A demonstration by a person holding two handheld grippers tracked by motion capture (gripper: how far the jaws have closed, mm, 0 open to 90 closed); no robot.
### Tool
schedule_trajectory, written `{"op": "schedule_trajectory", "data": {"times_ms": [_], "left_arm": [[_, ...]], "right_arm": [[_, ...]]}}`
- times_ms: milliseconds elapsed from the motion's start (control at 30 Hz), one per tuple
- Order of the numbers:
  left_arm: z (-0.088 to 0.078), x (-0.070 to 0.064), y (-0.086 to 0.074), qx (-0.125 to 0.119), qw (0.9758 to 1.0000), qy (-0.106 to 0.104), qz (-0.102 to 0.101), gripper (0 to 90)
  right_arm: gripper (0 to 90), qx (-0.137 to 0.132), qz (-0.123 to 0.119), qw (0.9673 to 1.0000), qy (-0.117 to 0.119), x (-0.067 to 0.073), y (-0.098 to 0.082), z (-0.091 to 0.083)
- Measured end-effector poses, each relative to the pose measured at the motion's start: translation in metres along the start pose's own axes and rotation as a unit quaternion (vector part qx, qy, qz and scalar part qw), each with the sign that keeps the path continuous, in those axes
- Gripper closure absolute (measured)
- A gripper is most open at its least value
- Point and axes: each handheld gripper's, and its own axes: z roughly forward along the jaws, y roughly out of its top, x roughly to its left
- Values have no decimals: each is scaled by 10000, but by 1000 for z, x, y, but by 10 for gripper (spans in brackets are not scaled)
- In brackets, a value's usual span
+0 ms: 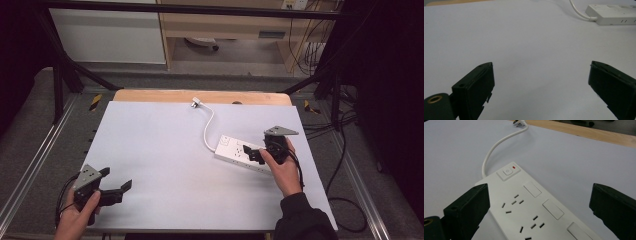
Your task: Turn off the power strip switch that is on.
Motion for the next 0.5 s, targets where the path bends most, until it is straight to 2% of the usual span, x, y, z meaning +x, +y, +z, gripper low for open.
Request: {"op": "schedule_trajectory", "data": {"times_ms": [500], "left_arm": [[0,0,0,4,10000,-1,15,66]], "right_arm": [[37,-273,125,9995,-82,-21,-16,-38]]}}
